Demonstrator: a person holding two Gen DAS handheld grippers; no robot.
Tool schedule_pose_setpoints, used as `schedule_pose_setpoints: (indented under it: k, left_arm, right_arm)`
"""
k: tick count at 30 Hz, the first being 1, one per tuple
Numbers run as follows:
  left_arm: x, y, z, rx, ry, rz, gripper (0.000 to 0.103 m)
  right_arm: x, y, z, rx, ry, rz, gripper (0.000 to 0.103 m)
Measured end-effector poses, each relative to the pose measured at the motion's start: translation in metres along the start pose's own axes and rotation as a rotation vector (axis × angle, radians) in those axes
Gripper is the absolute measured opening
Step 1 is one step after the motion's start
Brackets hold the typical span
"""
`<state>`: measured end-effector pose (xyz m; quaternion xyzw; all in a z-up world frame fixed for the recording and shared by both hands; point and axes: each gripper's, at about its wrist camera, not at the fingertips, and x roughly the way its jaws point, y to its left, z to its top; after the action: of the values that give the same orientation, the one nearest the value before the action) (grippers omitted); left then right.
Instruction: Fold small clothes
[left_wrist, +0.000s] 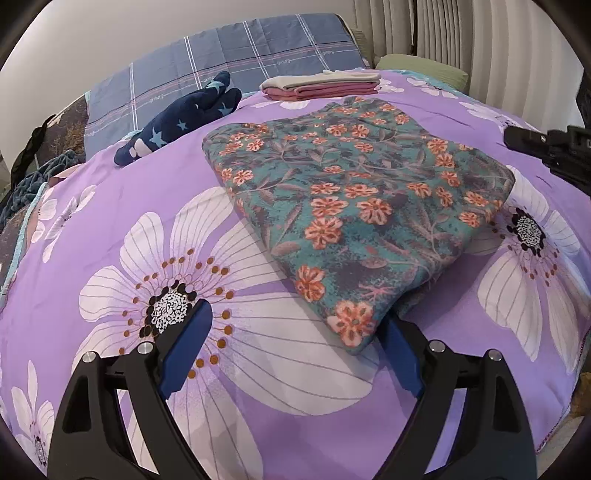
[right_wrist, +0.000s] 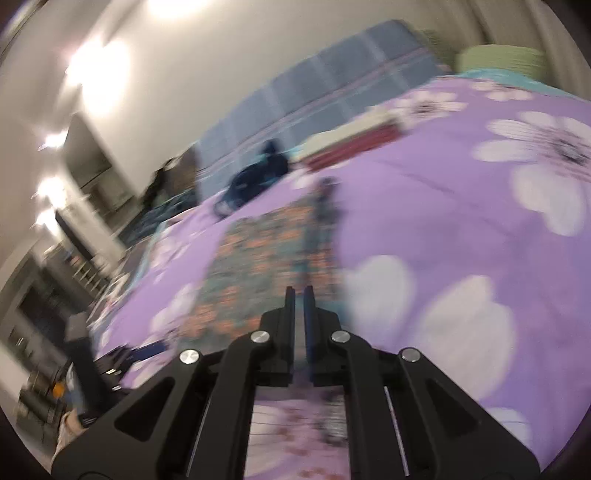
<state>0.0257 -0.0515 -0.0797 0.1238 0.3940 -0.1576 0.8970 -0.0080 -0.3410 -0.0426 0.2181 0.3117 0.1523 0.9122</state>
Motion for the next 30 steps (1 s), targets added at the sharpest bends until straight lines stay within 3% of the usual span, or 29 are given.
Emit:
schedule_pose_setpoints:
  k: [3, 5, 6, 7, 9, 12, 14, 17, 23, 26, 28, 30]
  left_arm:
    - [-0.001, -0.001, -0.001, 0.006, -0.002, 0.015, 0.088]
    - [0.003, 0.005, -0.004, -0.002, 0.026, 0.043, 0.089]
    - [0.004, 0.008, -0.006, -0.014, 0.034, 0.039, 0.09]
    - [0.005, 0.014, -0.008, -0.042, 0.047, 0.014, 0.09]
    - [0.006, 0.024, -0.011, -0.083, 0.062, -0.019, 0.09]
    - [0.003, 0.023, -0.013, -0.078, 0.051, -0.012, 0.09]
    - [-0.003, 0.02, -0.014, -0.052, 0.037, -0.012, 0.09]
    - [-0.024, 0.015, -0.014, -0.011, 0.002, -0.079, 0.089]
    - [-0.049, 0.014, 0.014, -0.045, -0.152, -0.101, 0.089]
    - [-0.015, 0.011, 0.021, -0.042, -0.091, -0.06, 0.089]
    - [0.019, 0.008, 0.012, -0.035, 0.018, -0.012, 0.09]
    - [0.025, 0.018, 0.011, -0.108, 0.038, -0.067, 0.093]
  right_arm:
    - [0.02, 0.014, -0.003, -0.062, 0.046, 0.004, 0.006]
    - [0.037, 0.011, -0.009, -0.114, 0.089, -0.13, 0.0]
    - [0.047, 0.008, -0.015, -0.144, 0.112, -0.231, 0.0]
    - [0.056, 0.0, -0.019, -0.145, 0.138, -0.274, 0.0]
    - [0.054, -0.008, -0.015, -0.088, 0.152, -0.244, 0.0]
    - [0.054, 0.008, -0.02, -0.191, 0.148, -0.323, 0.0]
    - [0.047, 0.015, -0.022, -0.236, 0.128, -0.327, 0.0]
    - [0.031, 0.025, -0.018, -0.256, 0.081, -0.275, 0.0]
    - [0.033, 0.038, -0.008, -0.262, 0.071, -0.175, 0.005]
    - [0.057, 0.032, -0.014, -0.257, 0.137, -0.266, 0.003]
    - [0.065, 0.023, -0.02, -0.254, 0.158, -0.311, 0.003]
    - [0.062, 0.024, -0.021, -0.256, 0.161, -0.313, 0.003]
